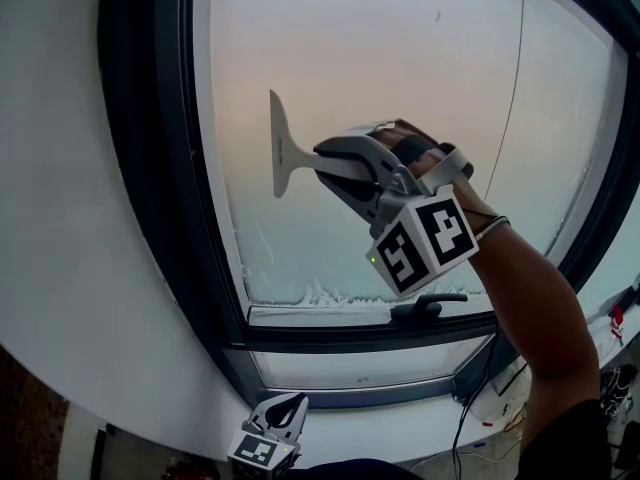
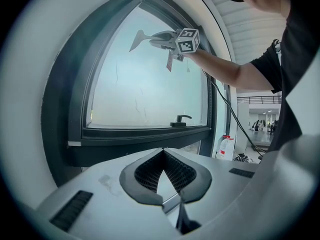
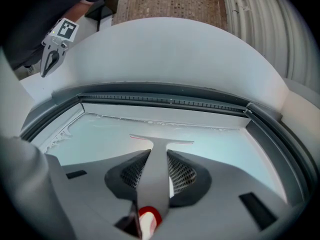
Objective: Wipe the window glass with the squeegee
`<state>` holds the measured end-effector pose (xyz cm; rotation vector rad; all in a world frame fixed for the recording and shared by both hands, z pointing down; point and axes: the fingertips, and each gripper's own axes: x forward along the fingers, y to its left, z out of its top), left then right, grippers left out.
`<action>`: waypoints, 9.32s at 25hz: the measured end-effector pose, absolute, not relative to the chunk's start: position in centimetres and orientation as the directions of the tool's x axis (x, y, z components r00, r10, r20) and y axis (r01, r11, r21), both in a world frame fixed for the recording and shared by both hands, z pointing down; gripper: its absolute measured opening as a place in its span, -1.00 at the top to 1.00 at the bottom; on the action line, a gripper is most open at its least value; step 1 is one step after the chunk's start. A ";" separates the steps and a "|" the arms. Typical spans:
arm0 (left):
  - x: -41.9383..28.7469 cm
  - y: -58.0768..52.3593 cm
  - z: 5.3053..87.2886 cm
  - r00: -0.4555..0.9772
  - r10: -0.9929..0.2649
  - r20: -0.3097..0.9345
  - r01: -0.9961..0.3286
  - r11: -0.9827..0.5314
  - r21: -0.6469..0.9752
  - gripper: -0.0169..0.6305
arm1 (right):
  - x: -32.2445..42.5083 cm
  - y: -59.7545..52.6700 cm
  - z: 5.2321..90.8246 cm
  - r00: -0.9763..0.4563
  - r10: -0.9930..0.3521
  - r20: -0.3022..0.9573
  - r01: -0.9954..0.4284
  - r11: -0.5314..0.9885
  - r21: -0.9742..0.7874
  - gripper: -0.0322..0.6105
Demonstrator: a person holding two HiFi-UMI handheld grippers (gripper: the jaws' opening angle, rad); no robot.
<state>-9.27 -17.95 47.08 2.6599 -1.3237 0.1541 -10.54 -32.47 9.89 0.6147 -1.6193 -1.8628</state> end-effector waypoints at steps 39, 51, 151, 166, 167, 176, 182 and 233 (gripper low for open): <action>3.2 -19.7 45.6 0.698 -0.698 0.158 -0.713 -0.698 0.063 0.95 | 13.5 -32.2 8.0 -0.544 -0.838 0.047 0.165 -0.052 0.985 0.63; 4.5 -19.7 45.5 0.712 -0.686 0.150 -0.700 -0.711 0.069 0.95 | 16.8 -32.3 8.1 -0.513 -0.855 0.074 0.159 -0.010 0.987 0.63; 3.1 -19.4 42.0 0.686 -0.720 0.104 -0.727 -0.685 0.049 0.95 | 10.5 -32.1 -0.7 -0.590 -0.807 0.026 0.102 -0.043 0.994 0.63; 5.7 -18.8 42.1 0.697 -0.709 0.109 -0.716 -0.697 0.048 0.95 | 15.9 -32.0 -0.7 -0.538 -0.842 0.037 0.136 -0.043 0.990 0.63; 5.6 -18.8 42.2 0.696 -0.710 0.110 -0.717 -0.695 0.049 0.95 | 15.9 -32.0 -0.7 -0.537 -0.843 0.037 0.140 -0.046 0.989 0.63; 5.6 -18.9 42.5 0.681 -0.726 0.101 -0.732 -0.678 0.066 0.95 | 15.8 -32.2 -0.8 -0.520 -0.853 0.035 0.155 -0.053 0.986 0.63; 6.4 -18.6 42.8 0.668 -0.737 0.100 -0.744 -0.663 0.084 0.95 | 15.8 -32.0 -0.6 -0.518 -0.855 0.010 0.133 -0.070 0.989 0.63; -6.8 7.8 51.5 0.756 -0.611 0.234 -0.653 -0.730 0.201 0.95 | 10.1 8.5 54.2 -0.416 -0.819 0.396 -0.902 0.426 -0.067 0.63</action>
